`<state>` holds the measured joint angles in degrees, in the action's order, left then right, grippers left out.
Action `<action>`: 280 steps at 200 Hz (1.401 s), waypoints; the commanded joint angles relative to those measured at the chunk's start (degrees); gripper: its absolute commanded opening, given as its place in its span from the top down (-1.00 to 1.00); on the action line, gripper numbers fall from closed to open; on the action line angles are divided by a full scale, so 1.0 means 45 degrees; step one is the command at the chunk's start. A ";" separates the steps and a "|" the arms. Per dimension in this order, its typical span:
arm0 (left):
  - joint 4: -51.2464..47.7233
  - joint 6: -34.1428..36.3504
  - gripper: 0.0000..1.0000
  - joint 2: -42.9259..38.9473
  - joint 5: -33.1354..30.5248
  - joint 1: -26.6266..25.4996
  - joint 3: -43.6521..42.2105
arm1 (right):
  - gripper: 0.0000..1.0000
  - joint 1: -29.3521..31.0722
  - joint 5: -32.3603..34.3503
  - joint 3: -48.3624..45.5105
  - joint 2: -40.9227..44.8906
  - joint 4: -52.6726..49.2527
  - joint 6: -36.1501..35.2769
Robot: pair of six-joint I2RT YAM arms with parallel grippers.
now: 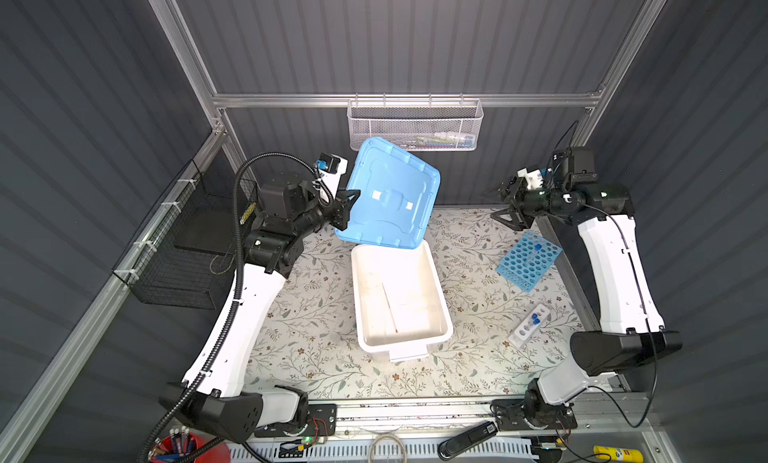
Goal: Organize the chemistry lab equipment
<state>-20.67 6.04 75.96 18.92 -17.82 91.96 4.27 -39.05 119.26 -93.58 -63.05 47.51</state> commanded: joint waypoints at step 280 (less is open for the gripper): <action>0.1649 0.8211 1.00 -0.1766 -0.2484 -0.4566 -0.1590 | -0.31 0.2303 -0.2513 0.4403 -0.3061 0.1944 0.7005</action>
<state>-15.42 39.94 69.43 7.62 -37.04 84.66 14.61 -47.33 137.25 -107.35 -51.79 80.05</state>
